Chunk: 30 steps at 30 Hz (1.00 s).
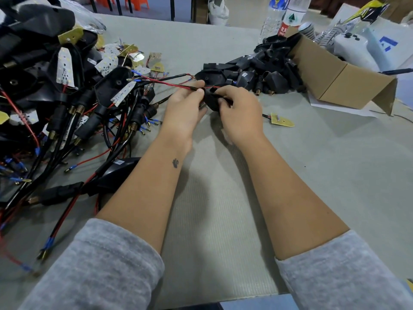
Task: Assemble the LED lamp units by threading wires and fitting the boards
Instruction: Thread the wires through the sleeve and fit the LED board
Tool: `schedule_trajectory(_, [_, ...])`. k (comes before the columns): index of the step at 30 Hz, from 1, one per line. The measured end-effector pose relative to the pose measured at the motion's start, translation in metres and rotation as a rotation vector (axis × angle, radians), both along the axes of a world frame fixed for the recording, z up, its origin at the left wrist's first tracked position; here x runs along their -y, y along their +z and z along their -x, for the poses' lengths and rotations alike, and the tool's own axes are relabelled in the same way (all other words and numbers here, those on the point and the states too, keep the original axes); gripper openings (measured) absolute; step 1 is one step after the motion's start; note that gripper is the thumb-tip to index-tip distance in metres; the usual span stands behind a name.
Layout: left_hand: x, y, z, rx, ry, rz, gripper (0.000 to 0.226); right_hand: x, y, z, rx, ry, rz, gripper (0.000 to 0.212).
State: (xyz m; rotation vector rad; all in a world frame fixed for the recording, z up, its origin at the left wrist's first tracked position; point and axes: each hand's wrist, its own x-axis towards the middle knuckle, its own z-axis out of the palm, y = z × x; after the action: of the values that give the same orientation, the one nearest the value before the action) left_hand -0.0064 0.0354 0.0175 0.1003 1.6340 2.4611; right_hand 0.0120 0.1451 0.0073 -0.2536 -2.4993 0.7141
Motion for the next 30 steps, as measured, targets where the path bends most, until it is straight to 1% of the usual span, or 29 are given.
schedule_trajectory(3, [-0.004, -0.001, -0.004, -0.062, -0.024, 0.075, 0.025, 0.003, 0.003, -0.001, -0.059, 0.100, 0.041, 0.028])
schedule_trajectory(5, [-0.003, -0.001, -0.005, -0.078, 0.000, 0.046, 0.027, 0.006, 0.003, -0.002, -0.064, 0.126, 0.073, 0.026])
schedule_trajectory(7, [0.000, 0.001, -0.005, -0.081, 0.058, -0.004, 0.028, 0.006, 0.002, -0.003, -0.058, 0.085, 0.058, 0.027])
schedule_trajectory(9, [0.003, 0.001, -0.004, -0.063, 0.122, -0.038, 0.028, 0.004, 0.002, -0.005, -0.040, -0.011, 0.013, 0.031])
schedule_trajectory(12, [0.008, 0.000, -0.001, -0.008, 0.191, -0.101, 0.028, 0.000, 0.002, -0.007, 0.076, -0.137, -0.061, 0.031])
schedule_trajectory(15, [0.011, -0.001, 0.003, 0.017, 0.251, -0.113, 0.029, -0.002, 0.000, -0.008, 0.178, -0.183, -0.094, 0.027])
schedule_trajectory(18, [0.013, 0.000, 0.005, 0.033, 0.252, -0.117, 0.026, -0.002, -0.001, -0.007, 0.199, -0.189, -0.130, 0.026])
schedule_trajectory(21, [0.011, 0.000, 0.004, 0.051, 0.211, -0.097, 0.017, -0.003, -0.002, -0.004, 0.161, -0.169, -0.127, 0.024])
schedule_trajectory(24, [0.005, -0.001, 0.003, 0.009, 0.162, -0.005, 0.023, -0.002, -0.003, -0.003, 0.058, -0.109, -0.094, 0.021])
schedule_trajectory(27, [0.002, -0.004, 0.002, -0.057, 0.120, 0.112, 0.023, 0.001, -0.002, -0.002, -0.017, -0.015, -0.085, 0.019])
schedule_trajectory(30, [0.002, -0.006, 0.002, -0.074, 0.124, 0.120, 0.026, 0.003, -0.001, -0.004, -0.047, 0.036, -0.051, 0.020])
